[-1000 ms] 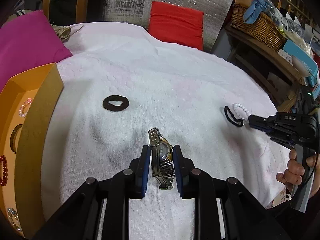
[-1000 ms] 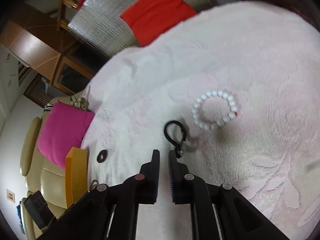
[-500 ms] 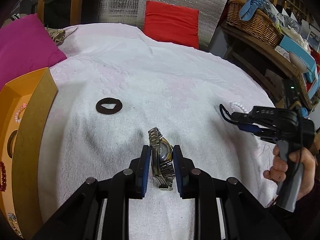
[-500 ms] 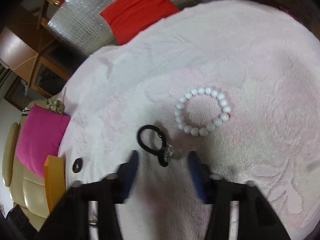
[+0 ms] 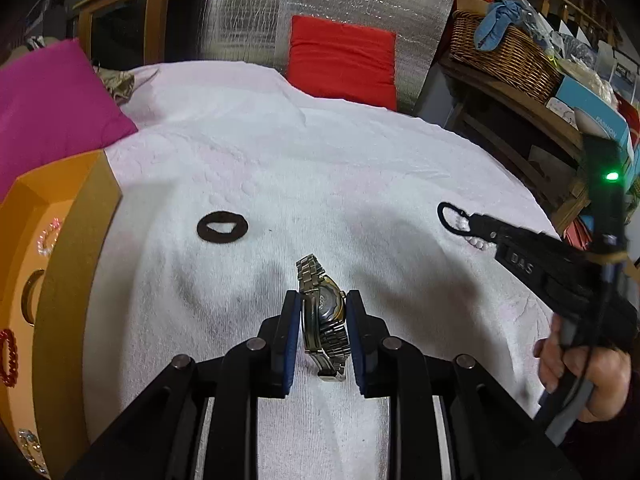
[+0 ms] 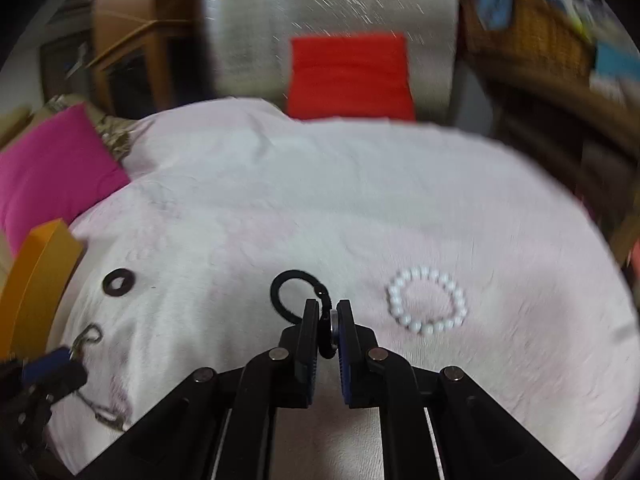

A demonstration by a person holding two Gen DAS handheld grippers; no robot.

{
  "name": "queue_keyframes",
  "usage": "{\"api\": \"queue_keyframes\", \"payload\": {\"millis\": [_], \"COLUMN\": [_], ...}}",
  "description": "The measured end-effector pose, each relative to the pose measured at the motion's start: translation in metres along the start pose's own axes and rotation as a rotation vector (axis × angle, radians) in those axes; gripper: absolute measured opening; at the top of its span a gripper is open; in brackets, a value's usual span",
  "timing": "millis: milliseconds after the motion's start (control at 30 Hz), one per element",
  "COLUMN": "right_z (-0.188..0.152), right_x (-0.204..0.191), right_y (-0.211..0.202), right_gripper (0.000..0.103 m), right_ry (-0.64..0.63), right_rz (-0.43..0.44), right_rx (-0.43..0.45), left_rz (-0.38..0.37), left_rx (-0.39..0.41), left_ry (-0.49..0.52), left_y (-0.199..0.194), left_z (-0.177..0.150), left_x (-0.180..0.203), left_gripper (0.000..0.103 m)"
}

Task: Organize jewelry
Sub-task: 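Lift the watch with the left tool while right tool lifts the black hair tie, then carry the watch in left tool and hair tie in right tool over the orange tray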

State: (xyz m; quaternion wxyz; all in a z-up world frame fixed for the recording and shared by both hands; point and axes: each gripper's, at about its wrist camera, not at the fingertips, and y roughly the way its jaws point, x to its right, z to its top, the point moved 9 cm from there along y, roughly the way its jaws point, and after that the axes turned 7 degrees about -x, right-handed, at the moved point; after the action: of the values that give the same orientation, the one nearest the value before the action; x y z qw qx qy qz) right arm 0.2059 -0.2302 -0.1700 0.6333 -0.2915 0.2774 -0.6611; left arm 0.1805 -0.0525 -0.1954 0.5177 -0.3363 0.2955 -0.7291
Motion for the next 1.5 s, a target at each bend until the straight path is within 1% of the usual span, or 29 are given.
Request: {"api": "queue_keyframes", "payload": {"millis": [200, 500, 700, 833, 933, 967, 1033, 1167, 1233, 1300, 1367, 1433, 1500], "right_z": [0.006, 0.01, 0.013, 0.015, 0.018, 0.019, 0.021, 0.025, 0.023, 0.019, 0.016, 0.01, 0.007], "right_x": [-0.01, -0.022, -0.039, -0.055, -0.075, -0.083, -0.106, -0.166, -0.201, -0.24, -0.266, -0.286, -0.301], "right_y": [-0.023, -0.036, -0.044, -0.05, -0.059, -0.063, -0.073, -0.098, -0.109, -0.118, -0.123, -0.123, -0.12], "right_gripper": [0.01, 0.01, 0.01, 0.01, 0.01, 0.01, 0.01, 0.01, 0.01, 0.01, 0.01, 0.01, 0.01], "right_ry": [-0.051, -0.066, -0.095, -0.117, -0.13, -0.136, -0.151, -0.206, -0.235, -0.269, -0.28, -0.27, -0.26], "right_rz": [-0.028, -0.025, -0.012, 0.009, 0.067, 0.086, 0.152, 0.283, 0.352, 0.433, 0.482, 0.537, 0.578], "right_rx": [0.055, 0.084, 0.1, 0.105, 0.107, 0.109, 0.108, 0.106, 0.094, 0.064, 0.044, 0.02, -0.007], "left_rz": [0.009, -0.006, -0.017, -0.009, 0.019, 0.032, 0.06, 0.123, 0.174, 0.204, 0.227, 0.249, 0.253], "left_rx": [0.007, 0.034, 0.07, 0.099, 0.127, 0.141, 0.17, 0.217, 0.236, 0.24, 0.233, 0.21, 0.191], "left_ry": [-0.001, -0.008, -0.015, -0.029, -0.048, -0.062, -0.08, -0.121, -0.152, -0.182, -0.222, -0.264, -0.292], "left_y": [-0.004, -0.019, -0.039, -0.061, -0.085, -0.098, -0.121, -0.166, -0.189, -0.202, -0.209, -0.208, -0.202], "left_z": [0.001, 0.003, 0.008, 0.008, 0.005, 0.004, 0.001, -0.012, -0.024, -0.036, -0.05, -0.069, -0.082], "left_x": [-0.001, 0.001, -0.001, -0.013, -0.03, -0.04, -0.06, -0.104, -0.135, -0.162, -0.189, -0.216, -0.234], "left_gripper": [0.024, 0.024, 0.024, 0.024, 0.024, 0.024, 0.024, 0.024, 0.024, 0.024, 0.024, 0.024, 0.024]}}
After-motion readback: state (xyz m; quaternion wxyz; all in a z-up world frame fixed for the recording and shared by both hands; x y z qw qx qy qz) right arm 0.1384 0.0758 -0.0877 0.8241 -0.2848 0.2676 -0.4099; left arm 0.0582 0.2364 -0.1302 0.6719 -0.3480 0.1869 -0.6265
